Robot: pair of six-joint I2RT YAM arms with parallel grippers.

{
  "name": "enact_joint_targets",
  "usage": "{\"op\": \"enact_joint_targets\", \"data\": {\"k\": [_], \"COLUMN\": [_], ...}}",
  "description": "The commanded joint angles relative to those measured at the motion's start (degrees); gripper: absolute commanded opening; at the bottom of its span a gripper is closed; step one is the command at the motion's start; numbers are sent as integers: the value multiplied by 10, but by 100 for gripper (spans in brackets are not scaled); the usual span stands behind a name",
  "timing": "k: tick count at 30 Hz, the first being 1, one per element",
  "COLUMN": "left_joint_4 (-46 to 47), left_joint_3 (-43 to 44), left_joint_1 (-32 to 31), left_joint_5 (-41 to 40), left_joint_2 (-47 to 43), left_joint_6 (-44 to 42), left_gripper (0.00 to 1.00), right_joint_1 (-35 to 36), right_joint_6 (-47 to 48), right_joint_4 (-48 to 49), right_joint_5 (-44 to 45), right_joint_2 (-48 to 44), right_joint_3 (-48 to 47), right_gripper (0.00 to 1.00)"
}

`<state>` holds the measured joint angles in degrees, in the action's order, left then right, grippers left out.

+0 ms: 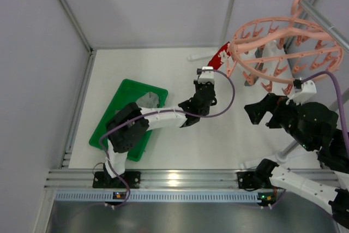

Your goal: Remove the socks clipped to the hanger

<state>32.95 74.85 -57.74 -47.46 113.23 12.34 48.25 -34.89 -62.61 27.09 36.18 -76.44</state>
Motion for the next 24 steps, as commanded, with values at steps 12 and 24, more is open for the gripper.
{"op": "enact_joint_targets", "data": {"k": [12,24], "left_joint_4": [19,19], "left_joint_3": [-88,-100], "left_joint_1": [-182,-279], "left_joint_5": [-199,-376], "left_joint_2": [-103,-75], "left_joint_6": [-118,-184], "left_gripper": [15,12], "right_joint_1": [4,4], "right_joint_6": [59,52], "right_joint_4": [155,198], "right_joint_5": [-252,-230], "right_joint_2": [20,85], "right_joint_3": [-39,-70], "right_gripper": [99,99]}}
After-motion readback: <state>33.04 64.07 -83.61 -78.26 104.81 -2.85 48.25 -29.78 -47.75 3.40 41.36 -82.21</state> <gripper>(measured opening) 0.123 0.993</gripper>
